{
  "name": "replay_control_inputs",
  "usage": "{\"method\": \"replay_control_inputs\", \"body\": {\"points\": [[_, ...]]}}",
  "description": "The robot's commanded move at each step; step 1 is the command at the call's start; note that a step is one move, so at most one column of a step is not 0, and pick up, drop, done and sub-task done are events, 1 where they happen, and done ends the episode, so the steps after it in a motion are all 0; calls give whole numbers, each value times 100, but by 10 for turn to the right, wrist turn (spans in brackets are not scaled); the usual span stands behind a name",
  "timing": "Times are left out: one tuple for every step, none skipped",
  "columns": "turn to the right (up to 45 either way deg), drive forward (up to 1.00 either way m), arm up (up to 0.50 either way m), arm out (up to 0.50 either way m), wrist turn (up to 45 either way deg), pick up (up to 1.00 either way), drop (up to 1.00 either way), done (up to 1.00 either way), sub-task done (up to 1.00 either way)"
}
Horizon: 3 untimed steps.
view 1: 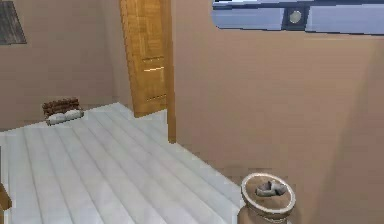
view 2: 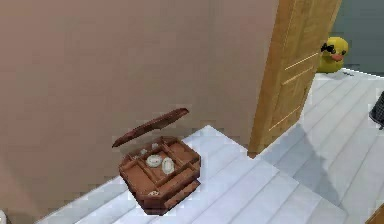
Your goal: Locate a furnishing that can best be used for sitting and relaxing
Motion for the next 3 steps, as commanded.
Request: {"method": "replay_control_inputs", "body": {"points": [[0, 5, 0, 0, 0, 0, 0, 0, 0], [-210, 0, 0, 0, 0, 0, 0, 0, 0], [0, 100, 0, 0, 0, 0, 0, 0, 0]]}}
